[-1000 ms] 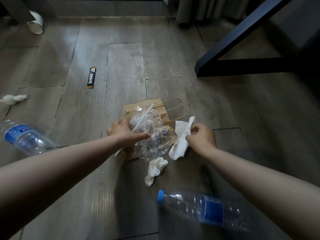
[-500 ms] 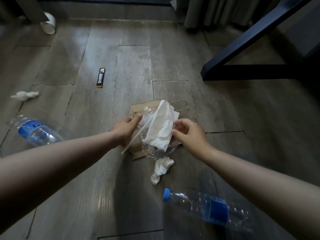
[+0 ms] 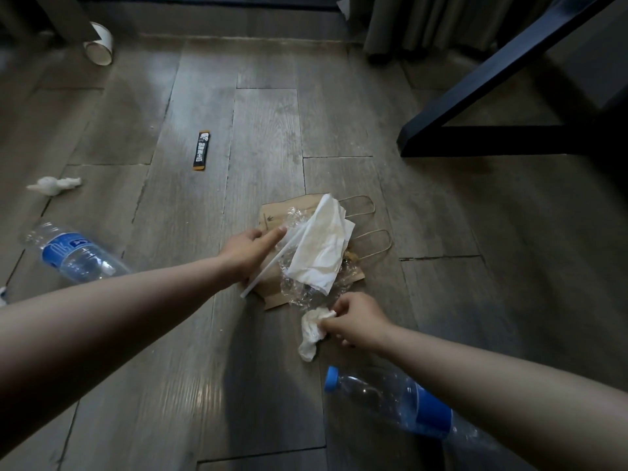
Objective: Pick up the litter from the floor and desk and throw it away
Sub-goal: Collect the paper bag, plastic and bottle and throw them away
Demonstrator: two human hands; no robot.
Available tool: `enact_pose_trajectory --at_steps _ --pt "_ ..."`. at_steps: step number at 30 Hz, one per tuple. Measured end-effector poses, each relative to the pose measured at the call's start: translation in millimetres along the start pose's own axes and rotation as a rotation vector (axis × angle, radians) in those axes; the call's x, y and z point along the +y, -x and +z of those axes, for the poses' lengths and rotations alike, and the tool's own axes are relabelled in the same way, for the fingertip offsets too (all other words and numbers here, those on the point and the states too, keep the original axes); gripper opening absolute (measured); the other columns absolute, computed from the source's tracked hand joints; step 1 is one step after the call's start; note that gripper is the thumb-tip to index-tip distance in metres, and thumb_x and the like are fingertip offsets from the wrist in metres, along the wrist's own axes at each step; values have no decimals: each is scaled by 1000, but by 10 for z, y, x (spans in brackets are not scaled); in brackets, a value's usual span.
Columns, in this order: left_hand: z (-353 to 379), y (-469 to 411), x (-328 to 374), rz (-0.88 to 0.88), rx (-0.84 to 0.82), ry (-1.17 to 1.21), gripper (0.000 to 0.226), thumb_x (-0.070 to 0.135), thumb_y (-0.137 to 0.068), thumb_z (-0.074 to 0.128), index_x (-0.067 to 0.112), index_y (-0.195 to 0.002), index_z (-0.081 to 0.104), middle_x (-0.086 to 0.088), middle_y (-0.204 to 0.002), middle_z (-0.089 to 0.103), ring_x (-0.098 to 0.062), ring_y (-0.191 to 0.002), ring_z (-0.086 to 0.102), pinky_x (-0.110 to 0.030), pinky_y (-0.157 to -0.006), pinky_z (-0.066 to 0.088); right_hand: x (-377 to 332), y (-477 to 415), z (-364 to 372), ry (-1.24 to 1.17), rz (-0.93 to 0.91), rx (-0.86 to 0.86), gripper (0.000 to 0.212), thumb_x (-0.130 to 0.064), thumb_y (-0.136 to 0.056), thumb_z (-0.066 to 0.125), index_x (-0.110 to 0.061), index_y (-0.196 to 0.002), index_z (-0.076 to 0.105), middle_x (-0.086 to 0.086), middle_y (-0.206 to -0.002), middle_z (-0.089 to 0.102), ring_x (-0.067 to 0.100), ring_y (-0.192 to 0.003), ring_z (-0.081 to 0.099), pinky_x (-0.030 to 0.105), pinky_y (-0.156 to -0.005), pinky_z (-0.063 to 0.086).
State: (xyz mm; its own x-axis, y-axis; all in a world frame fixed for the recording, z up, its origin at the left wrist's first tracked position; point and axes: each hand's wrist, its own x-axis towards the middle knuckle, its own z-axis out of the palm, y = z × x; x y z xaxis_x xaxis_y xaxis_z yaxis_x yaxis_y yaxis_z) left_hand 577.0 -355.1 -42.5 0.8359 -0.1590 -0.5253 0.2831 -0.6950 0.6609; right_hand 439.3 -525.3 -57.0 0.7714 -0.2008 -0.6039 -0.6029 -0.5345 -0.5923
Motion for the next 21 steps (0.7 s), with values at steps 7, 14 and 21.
enact_pose_trajectory --at_steps 7,14,21 --pt "-22 -44 -38 37 61 -87 75 67 -83 52 8 -131 53 -14 -123 61 -33 -103 62 -40 -83 52 -31 149 -398 15 -111 -115 20 -24 -76 75 -7 -82 67 2 -68 62 11 -54 57 26 -49 50" --pt "-7 -79 -12 36 68 -163 83 73 -83 43 10 -136 46 -16 -129 57 -34 -110 59 -51 -94 50 -258 97 -736 -335 -152 8 14 -20 -84 71 -7 -84 65 5 -71 64 7 -57 59 20 -48 48" --pt "23 -45 -81 47 93 -146 95 81 -78 31 16 -148 26 -17 -152 29 -37 -134 37 -57 -108 34 -466 -182 -735 -421 -66 156 19 -21 -83 72 -5 -82 61 12 -76 61 15 -55 54 28 -48 46"
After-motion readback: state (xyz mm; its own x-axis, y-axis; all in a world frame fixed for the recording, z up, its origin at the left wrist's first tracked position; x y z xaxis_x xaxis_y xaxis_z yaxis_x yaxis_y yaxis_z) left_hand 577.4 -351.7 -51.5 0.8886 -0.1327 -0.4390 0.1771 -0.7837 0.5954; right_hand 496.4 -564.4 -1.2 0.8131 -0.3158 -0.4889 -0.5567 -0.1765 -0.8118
